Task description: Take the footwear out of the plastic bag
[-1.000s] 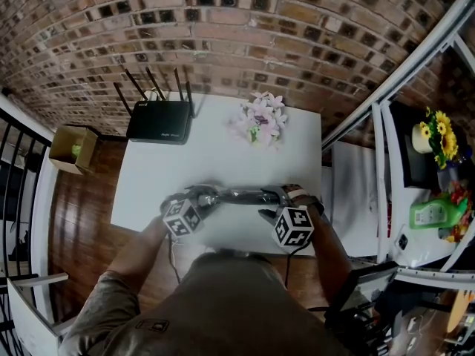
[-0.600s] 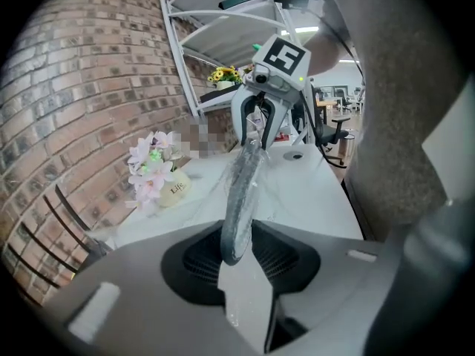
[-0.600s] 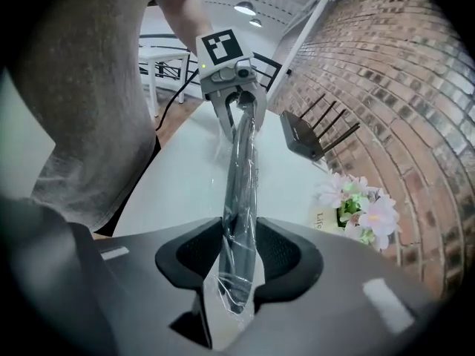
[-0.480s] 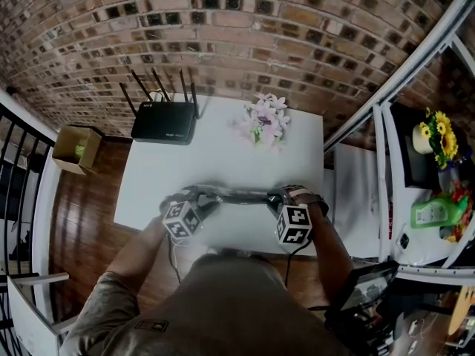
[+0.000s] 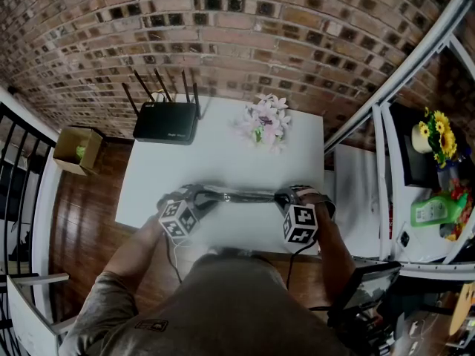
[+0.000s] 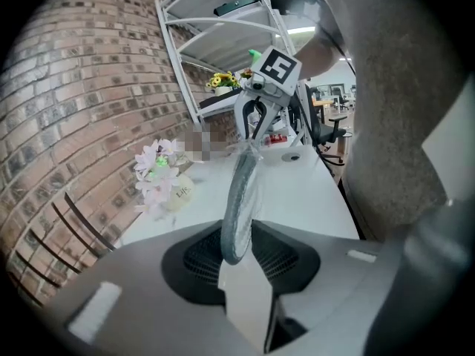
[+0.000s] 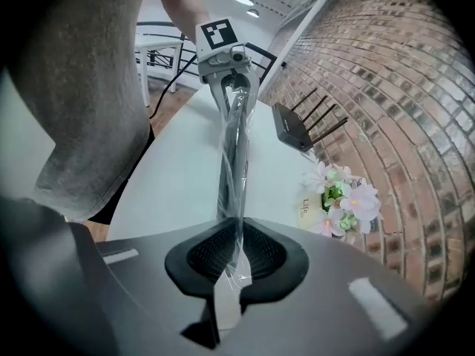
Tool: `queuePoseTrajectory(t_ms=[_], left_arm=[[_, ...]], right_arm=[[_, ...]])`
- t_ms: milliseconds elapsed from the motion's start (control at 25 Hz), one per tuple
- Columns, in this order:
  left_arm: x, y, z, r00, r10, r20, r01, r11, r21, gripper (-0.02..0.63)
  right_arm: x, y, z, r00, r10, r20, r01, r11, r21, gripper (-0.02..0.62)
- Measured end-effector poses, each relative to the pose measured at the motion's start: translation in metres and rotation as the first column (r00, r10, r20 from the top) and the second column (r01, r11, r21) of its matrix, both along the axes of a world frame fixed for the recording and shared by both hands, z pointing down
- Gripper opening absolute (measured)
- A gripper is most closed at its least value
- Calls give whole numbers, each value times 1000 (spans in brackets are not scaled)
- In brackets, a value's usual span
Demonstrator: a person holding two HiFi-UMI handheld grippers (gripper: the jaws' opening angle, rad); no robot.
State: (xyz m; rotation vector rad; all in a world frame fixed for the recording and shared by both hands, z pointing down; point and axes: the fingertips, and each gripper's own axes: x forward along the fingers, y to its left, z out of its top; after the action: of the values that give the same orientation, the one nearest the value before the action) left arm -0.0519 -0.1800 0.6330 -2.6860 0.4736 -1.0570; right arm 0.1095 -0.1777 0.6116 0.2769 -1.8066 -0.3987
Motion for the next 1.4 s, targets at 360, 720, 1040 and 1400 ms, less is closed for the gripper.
queuePoseTrajectory(t_ms=[360, 720, 1040, 1400], left_arm=[[-7, 8, 1, 1000, -10, -5, 10, 1000, -13, 101], [-11, 13, 6, 1000, -27, -4, 27, 999, -24, 100], [-12, 16, 5, 1000, -26, 5, 26, 1000, -11, 98], [-14, 16, -2, 1000, -16, -16, 16, 1000, 3, 98]], right_arm=[[14, 3, 7, 998, 45, -39, -46, 999, -9, 40], [-11, 9, -3, 1000, 22, 16, -21, 998, -61, 268], [-49, 5, 12, 996, -88, -8, 87, 994, -62, 176], [-36, 4, 6, 998, -68, -1, 68, 998, -11, 54]])
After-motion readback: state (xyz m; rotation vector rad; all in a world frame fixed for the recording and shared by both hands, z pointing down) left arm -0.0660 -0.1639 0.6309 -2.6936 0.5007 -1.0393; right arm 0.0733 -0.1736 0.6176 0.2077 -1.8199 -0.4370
